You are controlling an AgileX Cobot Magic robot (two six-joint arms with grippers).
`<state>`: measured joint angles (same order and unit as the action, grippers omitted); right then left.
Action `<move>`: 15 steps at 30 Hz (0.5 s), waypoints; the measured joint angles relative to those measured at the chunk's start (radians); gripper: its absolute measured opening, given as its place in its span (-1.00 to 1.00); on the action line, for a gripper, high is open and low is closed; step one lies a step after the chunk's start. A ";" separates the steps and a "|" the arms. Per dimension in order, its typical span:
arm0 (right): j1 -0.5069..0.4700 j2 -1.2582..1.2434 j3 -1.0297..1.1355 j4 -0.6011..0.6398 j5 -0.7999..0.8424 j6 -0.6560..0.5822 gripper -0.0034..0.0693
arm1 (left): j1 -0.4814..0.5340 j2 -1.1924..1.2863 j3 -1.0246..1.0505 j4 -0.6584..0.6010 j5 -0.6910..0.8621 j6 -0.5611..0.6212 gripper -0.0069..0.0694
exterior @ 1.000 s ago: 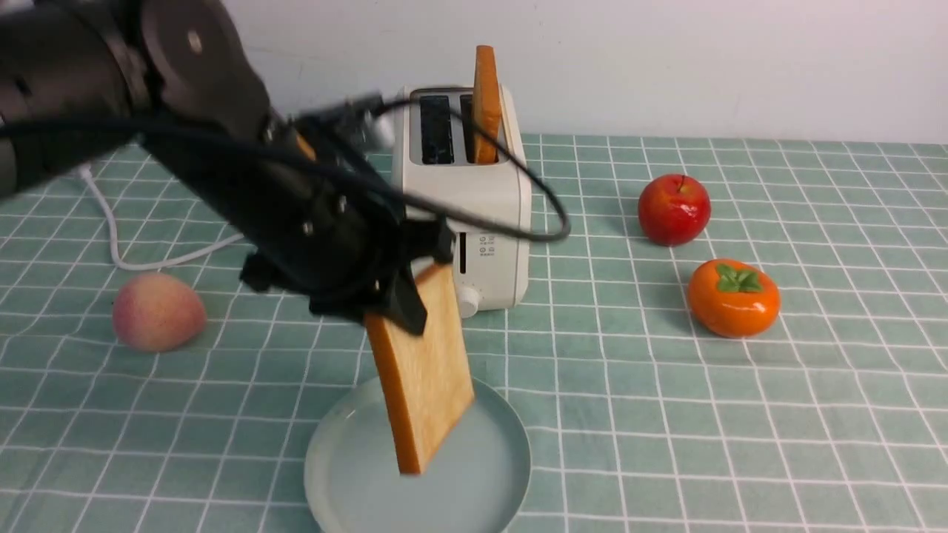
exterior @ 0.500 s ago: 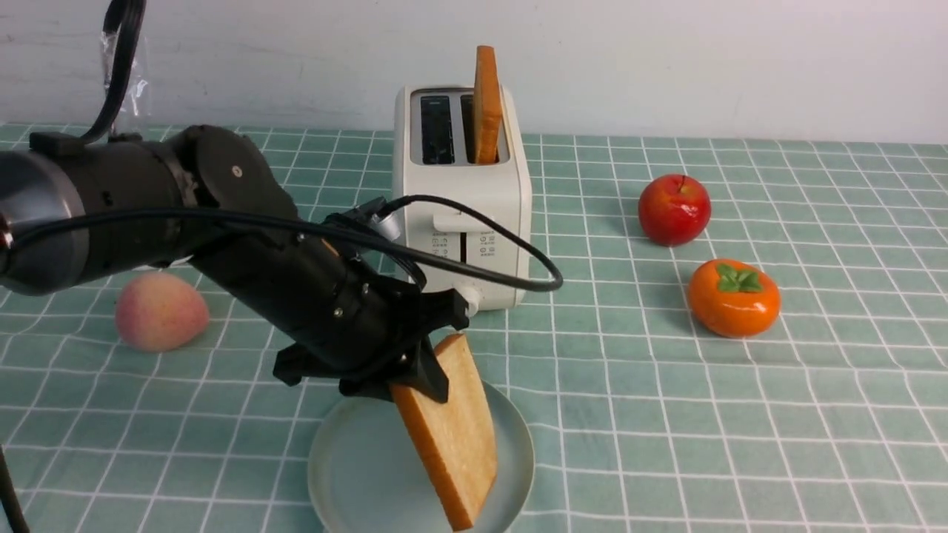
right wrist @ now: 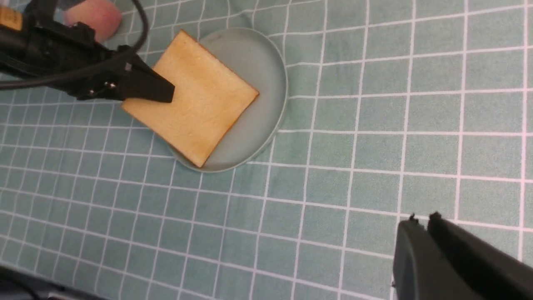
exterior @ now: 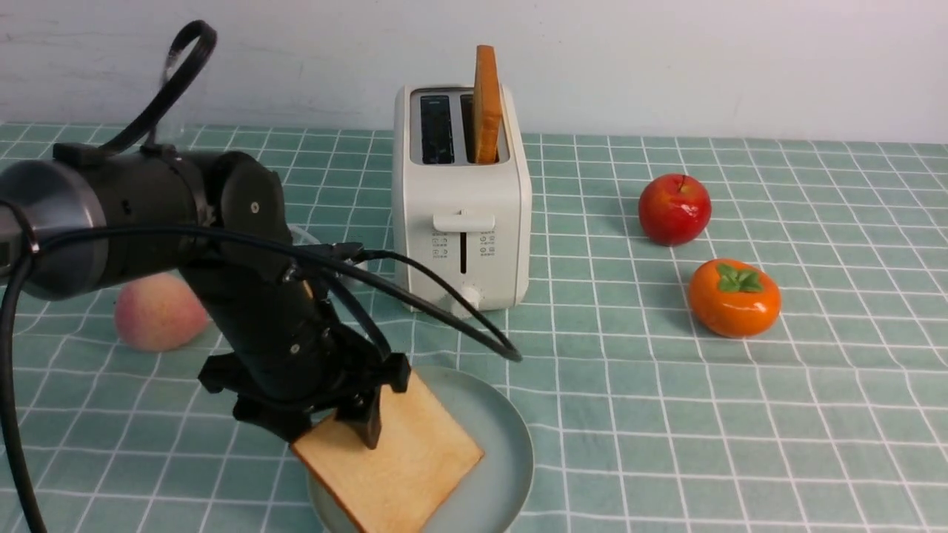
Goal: Take toasted bread from bread machine on blue coffee table place on plate.
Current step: 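Place the slice of bread on the plate with the left gripper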
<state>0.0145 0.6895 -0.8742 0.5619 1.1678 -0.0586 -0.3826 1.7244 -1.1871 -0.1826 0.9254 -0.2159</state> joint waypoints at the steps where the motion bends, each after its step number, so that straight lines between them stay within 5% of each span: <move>1: 0.000 0.025 -0.043 0.000 0.016 0.000 -0.75 | 0.000 0.000 0.000 0.021 0.009 -0.007 0.43; 8: 0.000 0.232 -0.333 0.012 0.052 0.000 -0.55 | 0.000 -0.063 -0.015 0.153 0.031 -0.064 0.07; 15: 0.001 0.538 -0.618 0.069 0.085 0.000 -0.37 | 0.000 -0.267 -0.017 0.183 0.070 -0.110 -0.83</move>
<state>0.0152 1.2271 -1.4921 0.6310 1.2530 -0.0586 -0.3826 1.4572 -1.2043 0.0000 0.9955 -0.3257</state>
